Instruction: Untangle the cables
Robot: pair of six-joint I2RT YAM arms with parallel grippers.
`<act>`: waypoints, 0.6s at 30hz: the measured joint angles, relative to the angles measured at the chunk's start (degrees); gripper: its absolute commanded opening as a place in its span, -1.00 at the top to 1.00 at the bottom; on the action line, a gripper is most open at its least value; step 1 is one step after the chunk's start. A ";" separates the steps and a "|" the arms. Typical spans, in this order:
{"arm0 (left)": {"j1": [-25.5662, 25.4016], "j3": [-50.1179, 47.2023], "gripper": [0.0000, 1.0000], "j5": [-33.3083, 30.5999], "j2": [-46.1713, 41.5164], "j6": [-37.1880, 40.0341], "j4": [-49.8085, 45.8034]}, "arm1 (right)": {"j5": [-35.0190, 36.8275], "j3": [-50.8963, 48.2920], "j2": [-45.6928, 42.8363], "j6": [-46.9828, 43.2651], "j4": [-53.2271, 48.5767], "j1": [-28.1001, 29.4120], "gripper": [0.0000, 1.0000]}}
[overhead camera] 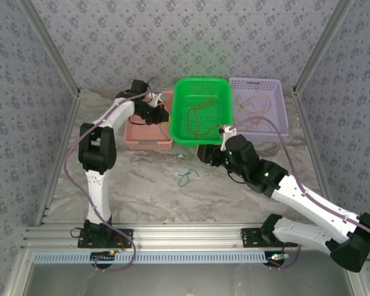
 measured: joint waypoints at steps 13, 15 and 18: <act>1.73 -2.36 0.06 -3.63 0.00 -2.14 0.15 | -0.02 0.00 0.04 0.00 0.00 0.13 -0.26; 1.73 -2.45 -0.10 -3.63 -0.02 -2.67 0.22 | 0.00 0.00 0.04 -0.02 0.00 0.24 -0.26; 1.68 -3.21 -0.18 -3.91 -0.46 -3.17 0.42 | 0.00 0.00 0.04 0.00 0.00 0.31 -0.26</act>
